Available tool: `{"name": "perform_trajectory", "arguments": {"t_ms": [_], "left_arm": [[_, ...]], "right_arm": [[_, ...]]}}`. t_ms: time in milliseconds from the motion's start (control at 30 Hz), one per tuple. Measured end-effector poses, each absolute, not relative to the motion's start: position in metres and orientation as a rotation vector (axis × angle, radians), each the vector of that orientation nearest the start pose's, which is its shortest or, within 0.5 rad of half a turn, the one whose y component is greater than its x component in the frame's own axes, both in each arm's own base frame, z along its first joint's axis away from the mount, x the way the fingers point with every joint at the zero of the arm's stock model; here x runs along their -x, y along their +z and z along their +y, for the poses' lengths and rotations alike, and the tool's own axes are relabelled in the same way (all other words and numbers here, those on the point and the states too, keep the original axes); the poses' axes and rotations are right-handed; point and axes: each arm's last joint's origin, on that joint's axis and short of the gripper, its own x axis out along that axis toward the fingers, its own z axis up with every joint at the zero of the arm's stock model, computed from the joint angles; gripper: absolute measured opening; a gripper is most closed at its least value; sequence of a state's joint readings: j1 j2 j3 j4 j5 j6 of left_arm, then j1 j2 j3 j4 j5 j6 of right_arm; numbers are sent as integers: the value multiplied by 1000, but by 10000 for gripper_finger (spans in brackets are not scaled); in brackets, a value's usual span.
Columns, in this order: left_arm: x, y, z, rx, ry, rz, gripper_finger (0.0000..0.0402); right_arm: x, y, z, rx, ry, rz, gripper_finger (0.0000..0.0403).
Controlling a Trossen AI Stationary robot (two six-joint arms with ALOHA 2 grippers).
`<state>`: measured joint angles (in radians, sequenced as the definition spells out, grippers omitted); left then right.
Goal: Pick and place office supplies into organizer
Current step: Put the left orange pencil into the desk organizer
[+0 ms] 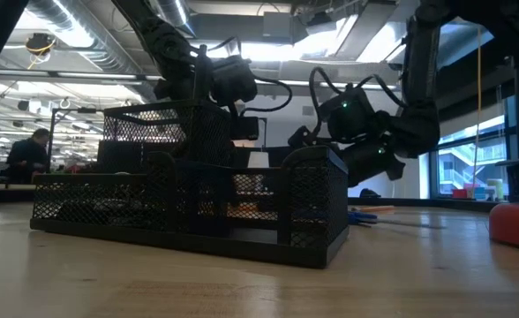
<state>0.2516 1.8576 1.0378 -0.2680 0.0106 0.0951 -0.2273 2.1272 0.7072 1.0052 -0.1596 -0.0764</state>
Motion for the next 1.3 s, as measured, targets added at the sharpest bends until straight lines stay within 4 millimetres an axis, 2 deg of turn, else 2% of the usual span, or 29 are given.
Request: {"name": "perform_trajectory", "arguments": {"t_ms": [333, 600, 1033, 1300], "left_arm": [[-333, 132, 85, 74, 156, 1161, 3], [-337, 132, 86, 65, 149, 1122, 3], [-332, 130, 84, 83, 148, 1180, 3], [-334, 130, 85, 79, 151, 1155, 3]], "right_arm": [[-334, 52, -78, -34, -61, 435, 212], [-333, 51, -80, -56, -33, 443, 210], [-331, 50, -83, -55, -42, 455, 129], [-331, 49, -84, -58, -42, 456, 116]]}}
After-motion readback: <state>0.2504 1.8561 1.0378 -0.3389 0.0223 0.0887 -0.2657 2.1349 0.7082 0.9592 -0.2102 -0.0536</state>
